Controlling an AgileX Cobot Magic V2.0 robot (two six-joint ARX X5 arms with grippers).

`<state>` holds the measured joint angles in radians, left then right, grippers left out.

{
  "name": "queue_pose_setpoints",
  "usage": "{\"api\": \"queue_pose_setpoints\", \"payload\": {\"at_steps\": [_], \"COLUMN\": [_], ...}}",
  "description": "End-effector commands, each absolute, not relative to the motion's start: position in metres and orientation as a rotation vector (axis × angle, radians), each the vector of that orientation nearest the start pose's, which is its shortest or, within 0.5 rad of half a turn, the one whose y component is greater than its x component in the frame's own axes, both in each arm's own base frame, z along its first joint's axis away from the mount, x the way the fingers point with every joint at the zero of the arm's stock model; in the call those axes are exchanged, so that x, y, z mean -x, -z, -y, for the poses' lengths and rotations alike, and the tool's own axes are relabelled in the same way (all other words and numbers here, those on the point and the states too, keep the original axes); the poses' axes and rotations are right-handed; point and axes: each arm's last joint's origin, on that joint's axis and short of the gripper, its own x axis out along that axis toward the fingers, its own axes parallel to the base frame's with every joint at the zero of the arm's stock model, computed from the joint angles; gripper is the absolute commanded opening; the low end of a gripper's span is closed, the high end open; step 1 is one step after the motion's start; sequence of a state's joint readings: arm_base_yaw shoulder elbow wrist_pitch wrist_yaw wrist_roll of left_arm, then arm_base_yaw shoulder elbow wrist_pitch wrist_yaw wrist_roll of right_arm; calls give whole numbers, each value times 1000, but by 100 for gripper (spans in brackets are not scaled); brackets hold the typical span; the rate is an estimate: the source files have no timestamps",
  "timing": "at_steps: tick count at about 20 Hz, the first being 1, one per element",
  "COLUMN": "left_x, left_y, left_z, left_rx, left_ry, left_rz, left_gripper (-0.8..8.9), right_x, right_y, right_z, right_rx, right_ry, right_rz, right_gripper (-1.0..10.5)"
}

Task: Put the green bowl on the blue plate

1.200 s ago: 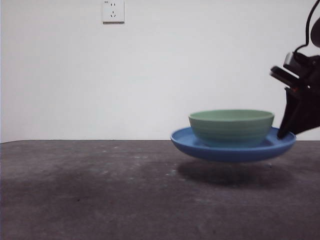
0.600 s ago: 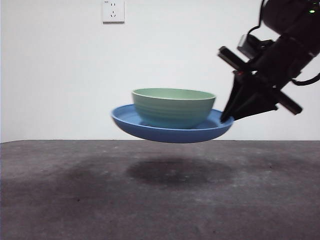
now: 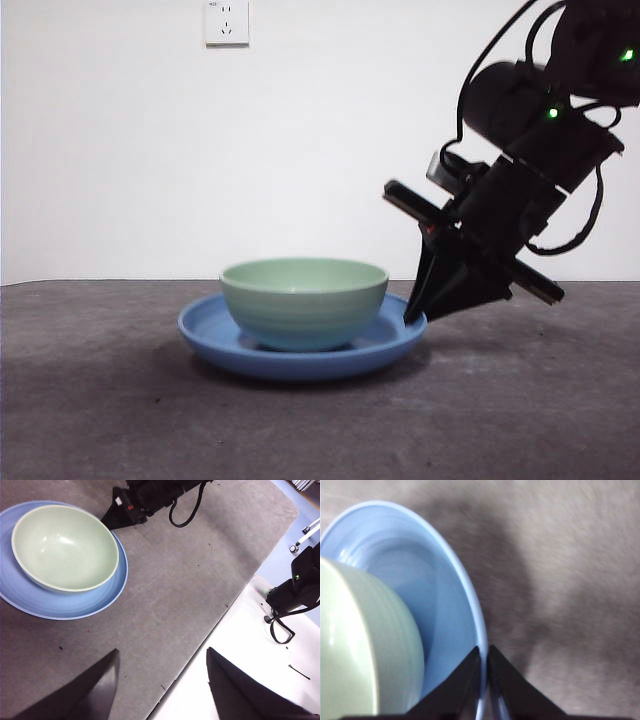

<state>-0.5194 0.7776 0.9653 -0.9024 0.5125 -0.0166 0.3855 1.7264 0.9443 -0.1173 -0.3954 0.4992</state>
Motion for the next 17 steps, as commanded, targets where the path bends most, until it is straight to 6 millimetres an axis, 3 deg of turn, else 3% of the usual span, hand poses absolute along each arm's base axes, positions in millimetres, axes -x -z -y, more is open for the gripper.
{"api": "queue_pose_setpoints", "payload": {"at_steps": [1, 5, 8, 11, 14, 17], "left_x": [-108, -108, -108, -107, -106, -106], "left_y": [-335, -335, -334, -334, -333, -333], "left_z": [79, 79, 79, 78, 78, 78], "left_rx": [5, 5, 5, 4, 4, 4], "left_ry": [992, 992, 992, 991, 988, 988], "left_rz": [-745, -747, -750, -758, -776, -773], "left_gripper": [280, 280, 280, 281, 281, 280], "right_x": [-313, -313, -312, -311, -307, -296], "right_y": [-158, -158, -157, -159, -170, -195], "right_z": [-141, -141, -141, -140, -137, -131], "right_rx": [-456, -454, -454, -456, -454, -410], "right_ry": [-477, -473, -470, -473, -468, -450], "right_rz": [-1074, -1076, -1085, -1090, -1078, -1030], "right_gripper": [12, 20, 190, 220, 278, 278]}}
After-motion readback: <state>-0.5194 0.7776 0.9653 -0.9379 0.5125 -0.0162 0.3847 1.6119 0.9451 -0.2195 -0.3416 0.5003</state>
